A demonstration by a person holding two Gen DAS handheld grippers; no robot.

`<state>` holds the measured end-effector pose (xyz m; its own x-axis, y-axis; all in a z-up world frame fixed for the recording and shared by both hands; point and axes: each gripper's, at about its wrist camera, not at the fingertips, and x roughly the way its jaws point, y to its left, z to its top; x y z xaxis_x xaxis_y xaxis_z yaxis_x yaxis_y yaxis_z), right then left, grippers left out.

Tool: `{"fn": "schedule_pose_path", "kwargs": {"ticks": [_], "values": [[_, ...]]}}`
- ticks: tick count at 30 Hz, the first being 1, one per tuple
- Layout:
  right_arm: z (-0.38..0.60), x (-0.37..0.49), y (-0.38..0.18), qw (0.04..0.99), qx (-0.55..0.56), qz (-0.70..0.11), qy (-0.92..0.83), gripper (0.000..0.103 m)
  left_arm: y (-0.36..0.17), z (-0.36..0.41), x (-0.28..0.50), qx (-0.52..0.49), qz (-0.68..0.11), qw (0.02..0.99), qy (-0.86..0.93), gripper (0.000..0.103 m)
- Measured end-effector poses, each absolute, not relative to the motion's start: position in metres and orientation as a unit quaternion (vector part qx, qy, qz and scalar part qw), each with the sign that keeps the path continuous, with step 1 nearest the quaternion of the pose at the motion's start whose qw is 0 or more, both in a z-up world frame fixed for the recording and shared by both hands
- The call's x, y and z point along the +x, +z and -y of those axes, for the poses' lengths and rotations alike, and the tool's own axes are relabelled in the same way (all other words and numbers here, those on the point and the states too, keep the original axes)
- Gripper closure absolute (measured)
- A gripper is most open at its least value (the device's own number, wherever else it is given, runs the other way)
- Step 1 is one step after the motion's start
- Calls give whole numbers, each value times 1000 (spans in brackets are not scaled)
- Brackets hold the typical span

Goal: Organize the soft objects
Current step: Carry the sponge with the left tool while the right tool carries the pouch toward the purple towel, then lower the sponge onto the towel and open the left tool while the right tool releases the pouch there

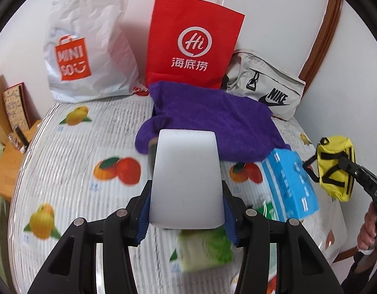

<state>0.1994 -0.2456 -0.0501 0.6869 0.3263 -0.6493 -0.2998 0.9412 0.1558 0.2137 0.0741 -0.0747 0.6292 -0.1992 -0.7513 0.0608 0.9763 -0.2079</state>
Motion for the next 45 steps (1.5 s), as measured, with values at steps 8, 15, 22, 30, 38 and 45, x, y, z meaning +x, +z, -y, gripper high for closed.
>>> {"fn": "schedule_pose_path", "kwargs": {"ticks": [8,15,22,30,38,45], "values": [[244,270,-51,917,21,-364,163,94,-69,-65,268,-68,-421,902,-73,56],[237,322,-60,911,15,-380,161,94,-72,-61,319,-65,-429,898,-75,56],[229,371,-77,896,10,-413,160,94,-92,-59,370,-63,-452,888,-58,55],[223,401,-94,884,14,-433,177,94,-114,-49,420,-55,-478,876,-47,55],[223,419,-117,867,6,-466,176,94,-132,-46,453,-62,-498,863,-49,55],[224,428,-132,857,-2,-486,168,91,-146,-38,467,-59,-517,853,-49,54]]}}
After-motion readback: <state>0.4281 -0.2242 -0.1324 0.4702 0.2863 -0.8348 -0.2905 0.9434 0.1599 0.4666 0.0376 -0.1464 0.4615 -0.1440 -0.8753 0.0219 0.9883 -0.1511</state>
